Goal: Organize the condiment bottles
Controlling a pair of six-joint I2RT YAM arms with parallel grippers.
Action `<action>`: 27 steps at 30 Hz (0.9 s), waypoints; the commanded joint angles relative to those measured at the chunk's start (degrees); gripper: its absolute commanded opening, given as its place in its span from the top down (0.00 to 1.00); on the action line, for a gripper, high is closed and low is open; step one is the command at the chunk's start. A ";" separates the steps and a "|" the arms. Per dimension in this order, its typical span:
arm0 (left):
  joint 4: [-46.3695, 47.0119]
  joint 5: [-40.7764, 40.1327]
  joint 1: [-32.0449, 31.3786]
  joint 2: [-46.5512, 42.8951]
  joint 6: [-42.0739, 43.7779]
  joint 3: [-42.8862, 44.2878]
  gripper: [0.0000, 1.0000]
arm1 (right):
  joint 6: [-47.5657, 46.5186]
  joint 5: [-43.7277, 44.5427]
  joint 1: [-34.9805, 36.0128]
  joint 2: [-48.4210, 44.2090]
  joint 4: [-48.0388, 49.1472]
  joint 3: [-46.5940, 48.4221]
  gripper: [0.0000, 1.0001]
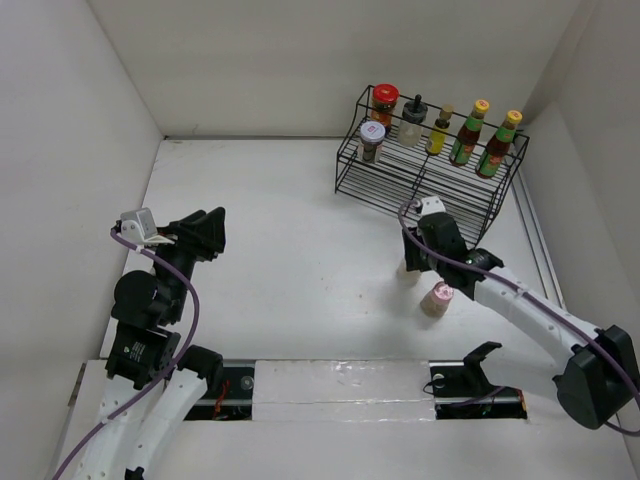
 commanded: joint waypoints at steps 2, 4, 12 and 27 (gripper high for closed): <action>2.70 0.23 -0.27 0.72 0.43 0.20 0.54 | -4.74 2.91 0.22 -2.18 10.78 10.28 0.67; 2.70 0.23 -0.27 0.72 0.43 0.20 0.54 | -5.64 1.25 -1.62 -0.52 11.69 13.71 0.68; 2.70 0.23 -0.27 0.72 0.43 0.20 0.54 | -8.54 -5.43 -8.82 11.17 18.71 29.53 0.69; 2.17 -0.30 -0.27 0.20 0.43 0.20 0.53 | -10.12 -12.55 -16.04 33.05 18.11 46.41 0.69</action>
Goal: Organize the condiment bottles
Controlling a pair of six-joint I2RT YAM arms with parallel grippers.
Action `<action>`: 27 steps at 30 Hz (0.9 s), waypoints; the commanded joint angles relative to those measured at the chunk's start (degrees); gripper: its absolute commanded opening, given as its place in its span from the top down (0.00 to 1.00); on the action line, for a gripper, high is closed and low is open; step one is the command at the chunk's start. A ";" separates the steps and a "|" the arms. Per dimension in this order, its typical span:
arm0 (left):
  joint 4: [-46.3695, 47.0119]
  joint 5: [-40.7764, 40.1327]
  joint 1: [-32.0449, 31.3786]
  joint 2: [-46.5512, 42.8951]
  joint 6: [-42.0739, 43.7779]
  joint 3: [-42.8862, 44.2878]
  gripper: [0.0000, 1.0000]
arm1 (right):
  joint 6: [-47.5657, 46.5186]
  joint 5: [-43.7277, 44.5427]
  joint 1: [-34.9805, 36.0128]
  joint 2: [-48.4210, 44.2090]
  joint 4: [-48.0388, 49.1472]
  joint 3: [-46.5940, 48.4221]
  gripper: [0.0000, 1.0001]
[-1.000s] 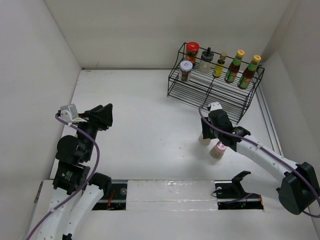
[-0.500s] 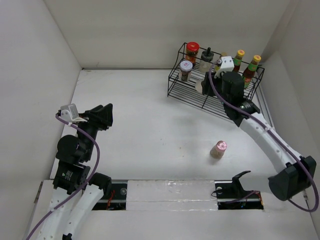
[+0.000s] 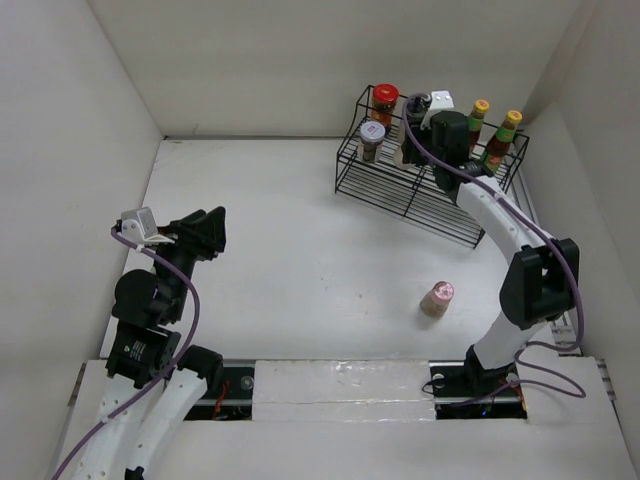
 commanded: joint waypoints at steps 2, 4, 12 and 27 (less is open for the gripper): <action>2.06 -0.08 -0.27 -0.09 0.43 0.20 0.53 | -0.92 -3.42 -0.52 1.20 0.59 5.83 0.67; 2.06 -0.08 -0.27 -0.09 0.43 0.20 0.51 | -0.92 -3.43 -0.52 1.81 -0.11 5.83 0.57; 2.06 -0.08 -0.27 -0.09 0.43 0.20 0.42 | -0.39 -2.72 0.00 1.20 -0.11 5.83 0.13; 2.06 -0.08 -0.27 -1.14 0.43 0.20 0.39 | 2.41 9.31 3.43 -24.97 3.67 -16.37 0.45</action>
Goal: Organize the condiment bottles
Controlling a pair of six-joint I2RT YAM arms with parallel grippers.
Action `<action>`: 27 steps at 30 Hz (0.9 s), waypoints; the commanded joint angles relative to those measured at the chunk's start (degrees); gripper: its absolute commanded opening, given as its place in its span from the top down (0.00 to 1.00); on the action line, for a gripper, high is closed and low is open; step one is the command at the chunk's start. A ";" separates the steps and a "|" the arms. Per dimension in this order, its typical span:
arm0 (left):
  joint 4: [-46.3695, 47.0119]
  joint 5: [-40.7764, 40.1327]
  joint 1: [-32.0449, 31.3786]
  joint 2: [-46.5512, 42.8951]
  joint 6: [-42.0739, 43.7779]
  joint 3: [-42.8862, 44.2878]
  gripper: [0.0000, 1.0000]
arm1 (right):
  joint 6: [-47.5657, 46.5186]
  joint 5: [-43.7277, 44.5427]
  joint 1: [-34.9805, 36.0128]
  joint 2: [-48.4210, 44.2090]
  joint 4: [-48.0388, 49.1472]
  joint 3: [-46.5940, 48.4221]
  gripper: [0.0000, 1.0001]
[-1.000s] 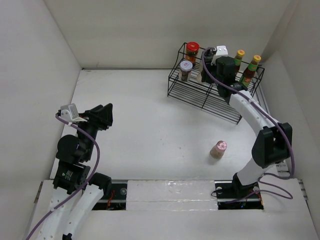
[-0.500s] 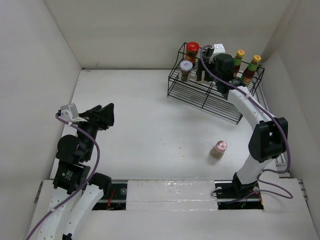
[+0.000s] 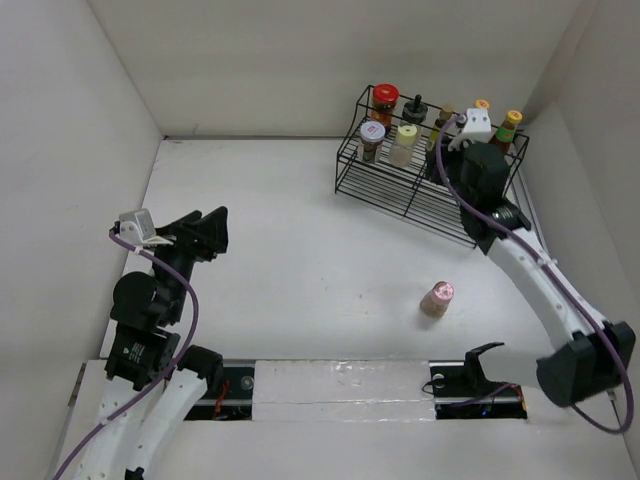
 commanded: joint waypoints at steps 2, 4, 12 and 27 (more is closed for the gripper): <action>2.15 -0.08 -0.27 -0.73 0.43 0.20 0.39 | 4.91 6.17 1.01 -12.15 1.77 -15.22 0.82; 2.15 0.54 -0.27 -0.73 0.43 0.20 0.39 | 7.11 9.32 1.53 -16.28 -3.74 -21.54 1.00; 2.67 1.15 -0.27 -0.20 0.43 0.20 0.38 | 18.44 0.04 5.21 -32.82 -31.63 -31.42 0.13; 2.67 1.15 -0.27 -2.04 0.43 0.20 0.37 | 25.76 3.36 9.27 -28.61 -37.35 -34.50 0.14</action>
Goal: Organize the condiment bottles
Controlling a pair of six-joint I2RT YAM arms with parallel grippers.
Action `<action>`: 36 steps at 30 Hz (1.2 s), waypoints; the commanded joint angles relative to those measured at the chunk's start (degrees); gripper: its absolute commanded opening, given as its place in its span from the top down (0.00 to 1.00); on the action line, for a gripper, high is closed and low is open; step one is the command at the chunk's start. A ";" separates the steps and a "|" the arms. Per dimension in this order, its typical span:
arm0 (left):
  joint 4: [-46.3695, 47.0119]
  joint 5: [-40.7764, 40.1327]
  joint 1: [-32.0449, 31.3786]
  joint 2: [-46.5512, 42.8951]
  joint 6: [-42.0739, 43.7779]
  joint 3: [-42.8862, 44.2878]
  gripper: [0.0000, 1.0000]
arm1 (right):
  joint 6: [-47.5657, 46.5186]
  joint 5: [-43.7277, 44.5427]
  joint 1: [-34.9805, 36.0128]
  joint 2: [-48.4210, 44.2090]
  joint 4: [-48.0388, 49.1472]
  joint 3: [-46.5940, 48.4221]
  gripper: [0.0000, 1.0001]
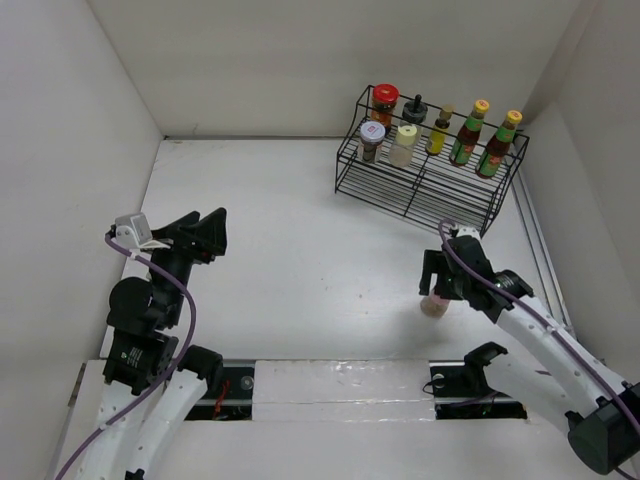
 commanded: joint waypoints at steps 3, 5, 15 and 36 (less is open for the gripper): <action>2.32 0.65 -0.27 0.05 -0.09 0.20 0.37 | 1.54 0.52 1.97 1.14 -2.32 0.78 0.17; 2.32 1.26 -0.27 0.06 -0.09 0.20 0.37 | 1.54 0.00 2.59 1.93 -2.32 1.30 0.25; 2.32 0.74 -0.27 0.06 -0.09 0.20 0.37 | -3.81 5.61 7.59 7.47 7.95 10.07 0.67; 1.18 10.32 -0.27 10.33 1.58 2.40 0.00 | -26.76 -4.65 -17.26 41.13 22.90 53.69 0.66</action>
